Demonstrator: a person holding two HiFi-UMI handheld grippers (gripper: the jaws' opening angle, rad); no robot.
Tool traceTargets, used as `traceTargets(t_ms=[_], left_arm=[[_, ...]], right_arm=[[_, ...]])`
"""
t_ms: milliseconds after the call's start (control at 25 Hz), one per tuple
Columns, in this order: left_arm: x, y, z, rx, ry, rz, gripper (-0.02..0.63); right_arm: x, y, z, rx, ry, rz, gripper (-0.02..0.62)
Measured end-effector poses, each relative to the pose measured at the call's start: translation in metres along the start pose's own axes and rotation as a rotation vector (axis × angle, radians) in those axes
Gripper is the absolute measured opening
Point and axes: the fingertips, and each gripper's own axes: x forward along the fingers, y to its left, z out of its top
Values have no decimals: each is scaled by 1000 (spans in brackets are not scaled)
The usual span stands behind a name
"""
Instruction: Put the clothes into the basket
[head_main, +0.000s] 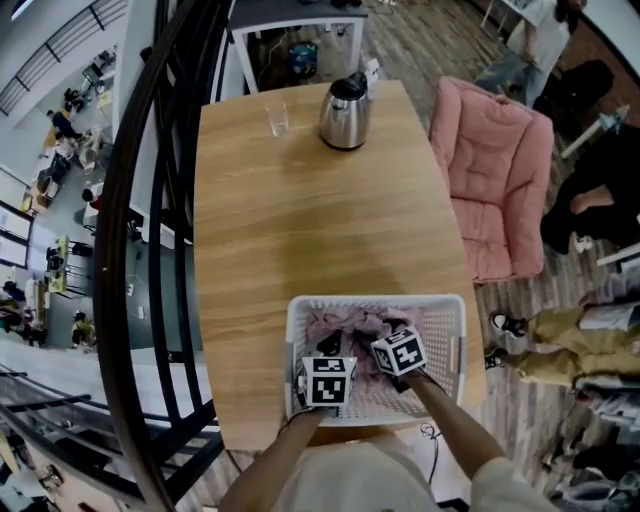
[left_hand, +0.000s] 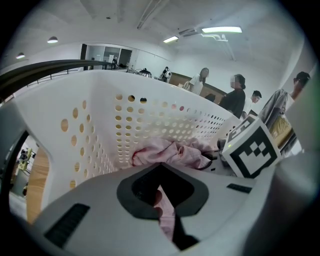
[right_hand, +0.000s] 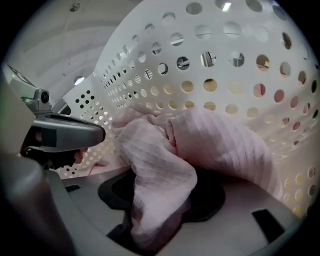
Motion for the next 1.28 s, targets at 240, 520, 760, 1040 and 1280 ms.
traceTargets(t_ms=[240, 520, 760, 1040, 1280], left_arm=[[2, 3, 0, 8, -9, -6, 0], [1, 2, 1, 11, -14, 5, 0], [-5, 6, 9, -14, -50, 25, 0], [-20, 0, 29, -9, -117, 30, 0], [-33, -2, 41, 26, -151, 60, 0]], right_arm=[[4, 4, 1, 3, 12, 26, 250], [-23, 9, 2, -33, 46, 45, 259], [-50, 16, 18, -97, -9, 25, 264], [-76, 4, 28, -61, -77, 0, 262], [-87, 4, 26, -59, -85, 10, 261]])
